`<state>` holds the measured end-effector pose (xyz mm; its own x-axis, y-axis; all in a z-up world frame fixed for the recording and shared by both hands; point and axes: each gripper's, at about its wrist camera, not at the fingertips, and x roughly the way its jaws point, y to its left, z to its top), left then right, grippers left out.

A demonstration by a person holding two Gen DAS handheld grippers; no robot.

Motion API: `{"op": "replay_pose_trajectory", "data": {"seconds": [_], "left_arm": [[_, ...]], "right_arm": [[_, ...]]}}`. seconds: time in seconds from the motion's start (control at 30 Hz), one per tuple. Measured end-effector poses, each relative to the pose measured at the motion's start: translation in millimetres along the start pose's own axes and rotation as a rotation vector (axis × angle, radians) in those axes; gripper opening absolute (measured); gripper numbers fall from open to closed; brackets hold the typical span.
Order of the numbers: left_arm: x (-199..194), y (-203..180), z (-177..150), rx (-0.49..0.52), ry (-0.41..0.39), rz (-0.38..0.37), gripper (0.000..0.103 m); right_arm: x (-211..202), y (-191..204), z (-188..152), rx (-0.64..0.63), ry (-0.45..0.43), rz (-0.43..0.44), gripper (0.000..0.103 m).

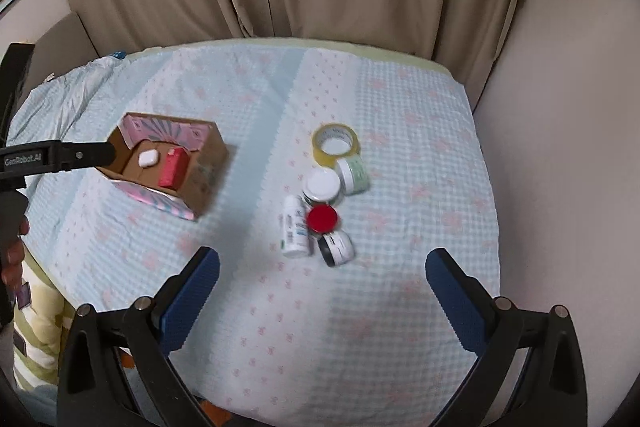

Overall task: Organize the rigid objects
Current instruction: 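Move both tools back toward the remaining jars and bottle, then grasp the white pill bottle with the left tool while the right tool grasps the L'Oreal jar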

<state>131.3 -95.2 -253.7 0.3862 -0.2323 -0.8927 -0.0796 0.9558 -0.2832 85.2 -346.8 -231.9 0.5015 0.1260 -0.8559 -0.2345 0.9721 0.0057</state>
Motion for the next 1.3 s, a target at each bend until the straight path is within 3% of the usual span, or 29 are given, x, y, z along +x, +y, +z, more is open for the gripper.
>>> {"op": "replay_pose_trajectory", "data": {"seconds": [0.37, 0.57, 0.83, 0.93, 1.2, 1.3], "left_arm": [[150, -33, 4, -0.041, 0.236, -0.017, 0.102], [232, -48, 0, -0.049, 0.358, 0.014, 0.098], [298, -46, -3, -0.100, 0.477, 0.039, 0.089], [314, -45, -5, -0.113, 0.507, 0.052, 0.089], [340, -50, -9, -0.129, 0.538, 0.065, 0.085], [347, -49, -12, -0.133, 0.543, 0.065, 0.084]], "right_arm": [[106, -36, -11, -0.013, 0.090, 0.031, 0.102], [176, -38, -20, -0.053, 0.183, 0.043, 0.098], [238, -38, -28, -0.099, 0.251, 0.055, 0.097], [260, -31, -32, -0.170, 0.287, 0.047, 0.084], [285, -24, -38, -0.227, 0.296, 0.043, 0.083], [296, -24, -35, -0.215, 0.310, 0.056, 0.073]]}}
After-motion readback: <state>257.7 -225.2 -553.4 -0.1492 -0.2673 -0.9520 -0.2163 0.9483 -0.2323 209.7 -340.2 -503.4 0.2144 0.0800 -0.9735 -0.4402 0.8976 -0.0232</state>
